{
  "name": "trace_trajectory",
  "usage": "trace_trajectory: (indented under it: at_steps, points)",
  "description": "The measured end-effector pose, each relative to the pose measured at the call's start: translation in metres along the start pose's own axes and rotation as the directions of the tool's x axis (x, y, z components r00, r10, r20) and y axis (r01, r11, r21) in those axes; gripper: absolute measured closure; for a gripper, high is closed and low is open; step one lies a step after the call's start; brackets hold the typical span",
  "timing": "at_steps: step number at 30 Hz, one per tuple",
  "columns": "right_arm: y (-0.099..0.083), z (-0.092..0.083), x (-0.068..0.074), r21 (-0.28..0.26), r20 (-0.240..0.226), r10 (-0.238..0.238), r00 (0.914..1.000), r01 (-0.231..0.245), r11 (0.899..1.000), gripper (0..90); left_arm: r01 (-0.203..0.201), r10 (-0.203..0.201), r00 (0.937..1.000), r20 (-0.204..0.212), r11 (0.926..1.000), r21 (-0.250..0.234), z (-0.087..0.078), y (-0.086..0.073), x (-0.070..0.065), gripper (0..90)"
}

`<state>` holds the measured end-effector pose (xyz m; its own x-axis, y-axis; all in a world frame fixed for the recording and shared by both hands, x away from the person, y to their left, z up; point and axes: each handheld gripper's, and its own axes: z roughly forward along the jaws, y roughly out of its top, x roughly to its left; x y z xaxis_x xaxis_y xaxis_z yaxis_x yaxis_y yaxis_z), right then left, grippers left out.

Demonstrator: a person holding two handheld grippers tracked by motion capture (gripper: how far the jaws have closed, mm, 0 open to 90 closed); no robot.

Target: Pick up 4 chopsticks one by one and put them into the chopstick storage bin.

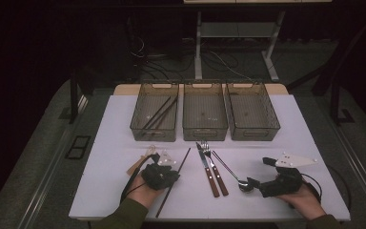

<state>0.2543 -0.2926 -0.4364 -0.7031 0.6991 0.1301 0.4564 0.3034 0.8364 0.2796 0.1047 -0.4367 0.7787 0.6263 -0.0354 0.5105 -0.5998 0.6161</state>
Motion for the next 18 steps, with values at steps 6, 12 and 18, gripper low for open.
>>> trace_trajectory:
  at_steps: [6,12,18]
  points:
    - [0.0000,0.0003,0.0001,0.001,-0.001,0.002,1.0000,-0.002,1.000,0.8,0.017,-0.017,0.9997,-0.015,0.9998,0.001,0.0007,-0.0014,-0.0011,76.1]
    - [0.0002,0.0007,0.0007,0.003,0.000,0.001,1.0000,-0.001,1.000,0.8,0.029,-0.029,0.9996,-0.006,0.9995,-0.008,0.0013,-0.0021,-0.0021,79.6]
    - [0.0002,0.0008,0.0006,0.003,-0.001,0.002,1.0000,-0.002,1.000,0.8,0.034,-0.034,0.9994,0.001,0.9994,-0.011,0.0005,-0.0010,-0.0029,82.8]
